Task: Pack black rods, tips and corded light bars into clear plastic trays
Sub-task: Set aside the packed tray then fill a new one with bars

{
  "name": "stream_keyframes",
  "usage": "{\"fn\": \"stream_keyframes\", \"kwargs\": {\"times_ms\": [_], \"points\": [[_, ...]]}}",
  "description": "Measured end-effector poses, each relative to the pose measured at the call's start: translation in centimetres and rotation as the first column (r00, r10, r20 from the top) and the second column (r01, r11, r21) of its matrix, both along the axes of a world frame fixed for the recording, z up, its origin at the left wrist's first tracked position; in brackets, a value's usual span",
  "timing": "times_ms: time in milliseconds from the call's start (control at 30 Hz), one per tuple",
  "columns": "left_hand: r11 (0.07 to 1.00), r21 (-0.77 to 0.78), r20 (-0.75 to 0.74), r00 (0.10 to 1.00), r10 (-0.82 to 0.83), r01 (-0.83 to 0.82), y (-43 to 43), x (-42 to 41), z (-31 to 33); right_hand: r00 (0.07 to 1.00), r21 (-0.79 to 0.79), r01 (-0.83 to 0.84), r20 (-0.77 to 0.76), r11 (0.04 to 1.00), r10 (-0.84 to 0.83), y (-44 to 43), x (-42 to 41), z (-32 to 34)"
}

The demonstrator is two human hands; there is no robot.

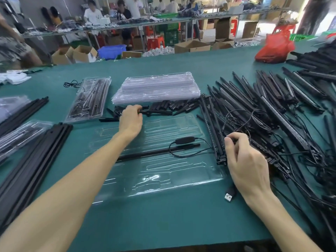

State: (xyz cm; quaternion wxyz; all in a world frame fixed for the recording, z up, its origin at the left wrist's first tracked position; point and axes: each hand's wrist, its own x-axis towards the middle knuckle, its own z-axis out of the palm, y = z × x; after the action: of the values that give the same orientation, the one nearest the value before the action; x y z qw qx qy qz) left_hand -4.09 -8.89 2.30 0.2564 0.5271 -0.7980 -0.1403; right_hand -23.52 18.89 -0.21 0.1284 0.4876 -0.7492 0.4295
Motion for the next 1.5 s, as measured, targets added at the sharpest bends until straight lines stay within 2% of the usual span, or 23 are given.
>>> {"fn": "stream_keyframes", "kwargs": {"times_ms": [167, 267, 367, 433, 567, 700, 800, 900, 1000, 1067, 1233, 1367, 1500], "points": [[0.979, -0.134, 0.243, 0.963, -0.115, 0.151, -0.9, -4.3, -0.5, 0.998, 0.013, -0.042, -0.042, 0.999, 0.042, -0.1, 0.0, -0.3], [0.956, -0.235, 0.374, 0.924, -0.077, 0.175, -1.3, -5.7, -1.4, 0.998, 0.016, -0.043, -0.055, 0.999, 0.043, -0.2, -0.1, -0.4], [0.926, -0.328, 0.423, 0.905, -0.033, 0.187, -1.7, -6.2, -2.0, 0.996, 0.033, -0.061, -0.065, 0.998, 0.063, -0.2, -0.1, -0.5], [0.908, -0.365, 0.398, 0.916, -0.047, 0.206, -1.9, -6.3, -2.2, 0.995, 0.042, -0.069, -0.062, 0.997, 0.071, -0.3, -0.2, -0.5], [0.908, -0.382, 0.235, 0.968, -0.082, 0.170, -1.0, -6.3, -1.5, 0.995, 0.044, -0.072, -0.067, 0.996, 0.075, -0.4, -0.4, -0.7], [0.950, -0.213, -0.042, 0.970, -0.241, 0.227, 1.9, -6.5, 0.4, 0.995, 0.047, -0.073, -0.063, 0.996, 0.076, -0.4, -0.3, -0.8], [0.954, 0.007, -0.318, 0.906, -0.281, 0.298, 5.0, -6.2, 1.6, 0.995, 0.053, -0.071, -0.070, 0.996, 0.075, -0.4, -0.4, -0.8], [0.893, 0.247, -0.539, 0.819, -0.197, 0.377, 8.0, -4.9, 2.3, 0.995, 0.059, -0.063, -0.079, 0.996, 0.068, -0.3, -0.4, -0.7], [0.813, 0.336, -0.687, 0.715, -0.134, 0.475, 10.8, -2.7, 2.5, 0.994, 0.071, -0.066, -0.079, 0.995, 0.071, -0.3, -0.4, -0.7], [0.807, 0.345, -0.671, 0.727, -0.146, 0.480, 12.3, -1.3, 2.3, 0.994, 0.077, -0.070, -0.074, 0.995, 0.075, -0.3, -0.5, -0.8], [0.859, 0.328, -0.542, 0.823, -0.170, 0.393, 14.7, 1.3, 1.2, 0.995, 0.093, -0.079, -0.053, 0.993, 0.084, -0.2, -0.6, -0.9], [0.946, 0.176, -0.309, 0.927, -0.211, 0.273, 14.8, 3.1, 1.4, 0.995, 0.097, -0.080, -0.051, 0.992, 0.086, -0.2, -0.6, -0.9], [0.941, 0.064, -0.199, 0.929, -0.313, 0.331, 15.3, 3.6, 2.4, 0.995, 0.098, -0.080, -0.053, 0.992, 0.085, -0.2, -0.6, -0.9]]}}
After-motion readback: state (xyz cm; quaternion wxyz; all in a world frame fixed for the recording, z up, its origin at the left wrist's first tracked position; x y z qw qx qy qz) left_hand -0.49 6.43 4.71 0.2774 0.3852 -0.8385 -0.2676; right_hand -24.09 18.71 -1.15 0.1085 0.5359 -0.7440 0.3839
